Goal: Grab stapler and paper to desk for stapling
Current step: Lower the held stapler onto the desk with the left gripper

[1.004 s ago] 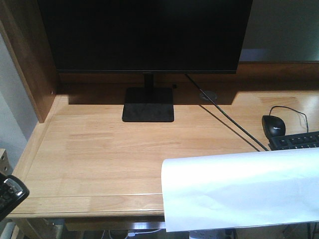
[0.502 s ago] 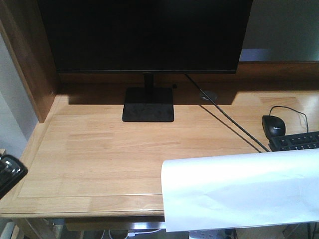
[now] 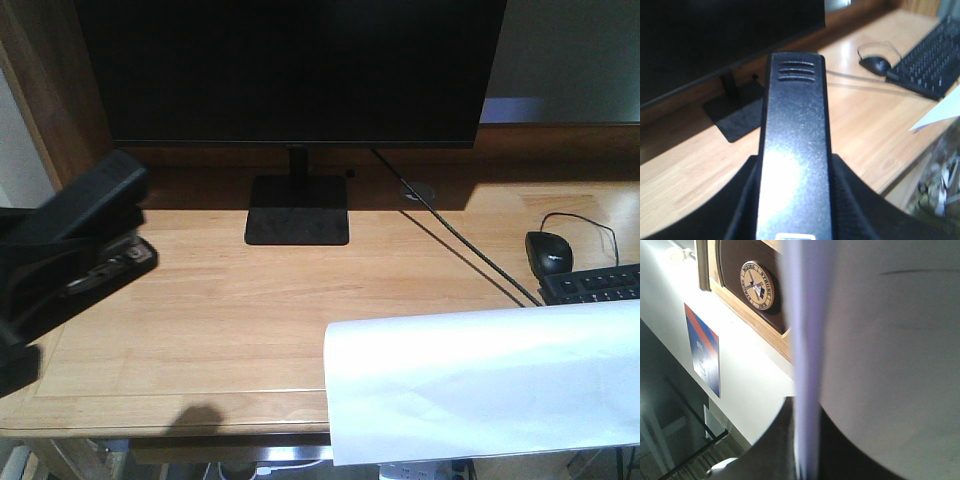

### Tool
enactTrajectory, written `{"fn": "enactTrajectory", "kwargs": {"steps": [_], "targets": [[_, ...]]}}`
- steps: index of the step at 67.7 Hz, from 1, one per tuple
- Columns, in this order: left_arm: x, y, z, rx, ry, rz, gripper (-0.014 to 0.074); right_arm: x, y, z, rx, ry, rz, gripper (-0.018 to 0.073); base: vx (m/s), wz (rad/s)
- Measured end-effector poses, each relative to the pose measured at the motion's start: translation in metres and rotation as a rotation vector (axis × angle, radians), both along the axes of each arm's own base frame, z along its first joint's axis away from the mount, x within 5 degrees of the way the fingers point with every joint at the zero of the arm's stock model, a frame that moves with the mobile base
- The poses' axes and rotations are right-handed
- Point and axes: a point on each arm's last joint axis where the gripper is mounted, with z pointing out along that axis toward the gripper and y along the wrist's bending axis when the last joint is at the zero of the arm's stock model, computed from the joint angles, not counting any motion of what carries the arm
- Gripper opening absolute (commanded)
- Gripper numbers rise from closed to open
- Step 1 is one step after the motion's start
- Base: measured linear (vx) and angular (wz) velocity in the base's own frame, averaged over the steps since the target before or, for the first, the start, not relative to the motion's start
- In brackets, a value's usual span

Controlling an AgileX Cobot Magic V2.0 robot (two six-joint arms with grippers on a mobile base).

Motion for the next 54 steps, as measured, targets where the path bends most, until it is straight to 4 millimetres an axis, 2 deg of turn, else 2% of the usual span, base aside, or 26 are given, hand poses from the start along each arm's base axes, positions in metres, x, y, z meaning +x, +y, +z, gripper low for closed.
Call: {"fn": "enactTrajectory", "kwargs": {"steps": [20, 39, 46, 54], "targets": [[0.063, -0.036, -0.025, 0.047, 0.099, -0.131, -0.0006, 0.0, 0.0, 0.0, 0.0, 0.0, 0.0, -0.0002, 0.0, 0.0], [0.109, -0.066, -0.05, 0.066, 0.118, -0.293, -0.0006, 0.0, 0.0, 0.0, 0.0, 0.0, 0.0, -0.0002, 0.0, 0.0], [0.128, -0.066, -0.062, 0.06, 0.158, -0.305, -0.0006, 0.0, 0.0, 0.0, 0.0, 0.0, 0.0, -0.0002, 0.0, 0.0], [0.155, -0.055, -0.077, 0.042, 0.204, -0.3, -0.0006, 0.0, 0.0, 0.0, 0.0, 0.0, 0.0, -0.0002, 0.0, 0.0]]}}
